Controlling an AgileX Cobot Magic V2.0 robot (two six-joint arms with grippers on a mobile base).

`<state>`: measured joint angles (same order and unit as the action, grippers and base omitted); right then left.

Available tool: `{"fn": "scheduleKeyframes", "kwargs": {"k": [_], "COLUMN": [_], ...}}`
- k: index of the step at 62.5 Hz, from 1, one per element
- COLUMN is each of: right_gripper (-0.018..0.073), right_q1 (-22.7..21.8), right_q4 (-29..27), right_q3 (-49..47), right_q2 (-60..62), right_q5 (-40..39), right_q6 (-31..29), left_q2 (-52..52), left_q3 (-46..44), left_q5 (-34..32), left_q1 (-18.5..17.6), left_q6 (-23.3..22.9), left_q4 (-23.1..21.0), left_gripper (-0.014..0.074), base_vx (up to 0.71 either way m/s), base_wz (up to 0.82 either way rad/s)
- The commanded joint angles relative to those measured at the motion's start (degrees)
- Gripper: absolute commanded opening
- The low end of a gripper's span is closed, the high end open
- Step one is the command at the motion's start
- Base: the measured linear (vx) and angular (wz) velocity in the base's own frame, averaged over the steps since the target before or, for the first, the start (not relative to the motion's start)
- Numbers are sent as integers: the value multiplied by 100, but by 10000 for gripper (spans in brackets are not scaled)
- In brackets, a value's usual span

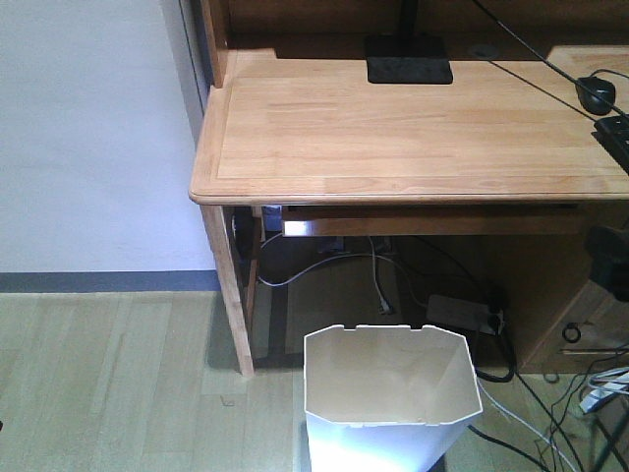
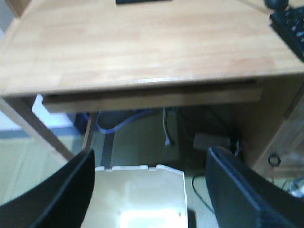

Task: Move trash bin to bedside with robot
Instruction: 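Move the right gripper down to the rim of the white bin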

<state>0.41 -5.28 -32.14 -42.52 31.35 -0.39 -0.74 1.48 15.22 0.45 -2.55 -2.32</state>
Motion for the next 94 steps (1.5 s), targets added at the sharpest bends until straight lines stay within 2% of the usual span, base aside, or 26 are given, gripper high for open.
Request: {"fn": "scheduleKeyframes", "kwargs": {"k": [1, 18, 31, 51, 57, 65, 73, 80, 94], "right_gripper": [493, 493, 493, 493, 493, 493, 489, 487, 505], "right_q1": [-20, -20, -32, -46, -207, -663, -908, -903, -903], "right_q4": [-65, -122, -542, -513, -653, -1179, -1445, -1456, -1575], "right_q3": [-494, -1229, -1663, -2063, -2195, -2336, -2352, -2352, -2413], "right_q2": [-544, -2027, -3166, -4904, -5421, -6088, -6605, -7079, -8010], "right_q5": [-35, 261, 434, 543, 661, 684, 343, -87, -1119], "right_q6": [-160, -721, -1341, -1614, -1733, -2149, -2772, -3114, -3168], "left_q2": [-83, -83, -83, -83, -83, -83, -83, -83, -83], "left_q3": [67, 67, 67, 67, 67, 67, 67, 67, 67], "left_q5": [-395, -395, -395, -395, -395, -395, -395, -395, -395], "left_q1": [3, 3, 3, 3, 3, 3, 3, 3, 3], "left_q6": [-35, -35, -35, -35, -35, -35, -35, -35, -35], "left_q4": [-24, -24, -24, -24, -24, -24, -24, -24, -24], "left_gripper": [-6, -6, -6, -6, -6, -6, -6, -6, -6], "base_vx": [0, 0, 0, 0, 0, 0, 0, 0, 0], "base_wz": [0, 0, 0, 0, 0, 0, 0, 0, 0]}}
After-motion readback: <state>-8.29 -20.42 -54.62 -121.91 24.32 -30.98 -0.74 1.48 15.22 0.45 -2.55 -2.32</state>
